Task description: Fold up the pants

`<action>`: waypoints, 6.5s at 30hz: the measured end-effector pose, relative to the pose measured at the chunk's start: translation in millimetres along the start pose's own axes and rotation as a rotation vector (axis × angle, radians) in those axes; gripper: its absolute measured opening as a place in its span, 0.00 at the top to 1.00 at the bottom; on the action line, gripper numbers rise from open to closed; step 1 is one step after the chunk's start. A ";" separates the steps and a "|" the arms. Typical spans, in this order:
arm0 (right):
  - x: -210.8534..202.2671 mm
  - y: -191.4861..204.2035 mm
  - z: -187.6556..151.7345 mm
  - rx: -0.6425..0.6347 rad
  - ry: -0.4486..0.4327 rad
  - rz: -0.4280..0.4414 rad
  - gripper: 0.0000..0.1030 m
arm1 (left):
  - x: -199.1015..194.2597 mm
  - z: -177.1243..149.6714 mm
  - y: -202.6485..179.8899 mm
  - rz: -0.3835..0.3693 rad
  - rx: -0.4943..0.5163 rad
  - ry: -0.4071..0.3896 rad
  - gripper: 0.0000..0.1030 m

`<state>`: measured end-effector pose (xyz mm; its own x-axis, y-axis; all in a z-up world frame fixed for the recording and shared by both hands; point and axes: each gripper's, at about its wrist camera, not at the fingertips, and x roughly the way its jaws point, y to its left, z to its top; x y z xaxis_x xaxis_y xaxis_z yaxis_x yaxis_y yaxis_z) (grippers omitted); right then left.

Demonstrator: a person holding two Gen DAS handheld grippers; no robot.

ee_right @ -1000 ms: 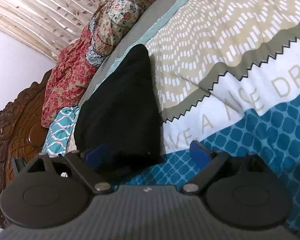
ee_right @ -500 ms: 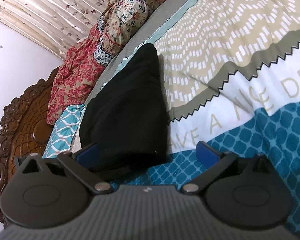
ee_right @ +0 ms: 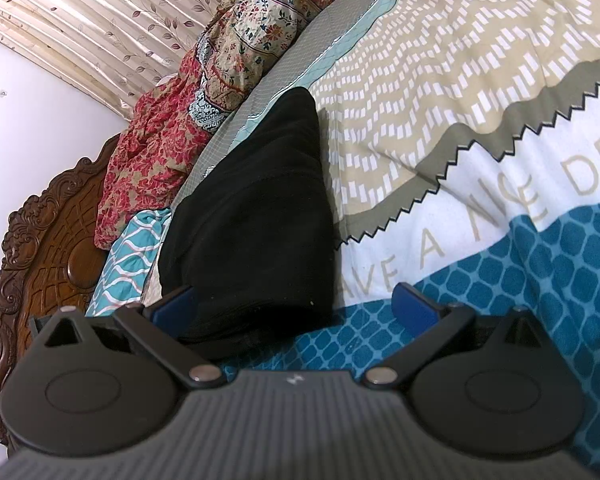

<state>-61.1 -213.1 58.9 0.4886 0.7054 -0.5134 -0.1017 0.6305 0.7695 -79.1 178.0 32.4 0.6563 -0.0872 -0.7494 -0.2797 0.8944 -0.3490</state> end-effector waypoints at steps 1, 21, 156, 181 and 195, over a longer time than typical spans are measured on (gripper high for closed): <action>-0.2 -0.3 0.2 -0.001 0.000 0.000 0.00 | -0.2 -0.5 -0.6 0.001 0.002 -0.002 0.00; -0.1 -0.8 -0.2 -0.002 0.001 0.001 0.00 | 2.5 5.3 -0.6 -0.001 0.011 0.027 0.00; -56.3 50.3 67.4 -0.331 -0.155 -0.356 0.00 | 0.6 13.9 -217.6 0.101 0.404 -0.023 0.00; -82.7 74.8 -10.0 -0.278 -0.074 -0.316 0.00 | -60.7 -43.3 -218.8 0.255 0.471 -0.082 0.00; -83.8 77.7 -15.6 -0.267 -0.065 -0.315 0.00 | -59.4 -45.1 -215.3 0.310 0.473 -0.050 0.00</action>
<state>-123.5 -218.1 155.8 0.5846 0.4485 -0.6761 -0.1555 0.8798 0.4492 -89.5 -29.2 126.7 0.6288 0.2217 -0.7453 -0.1280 0.9749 0.1820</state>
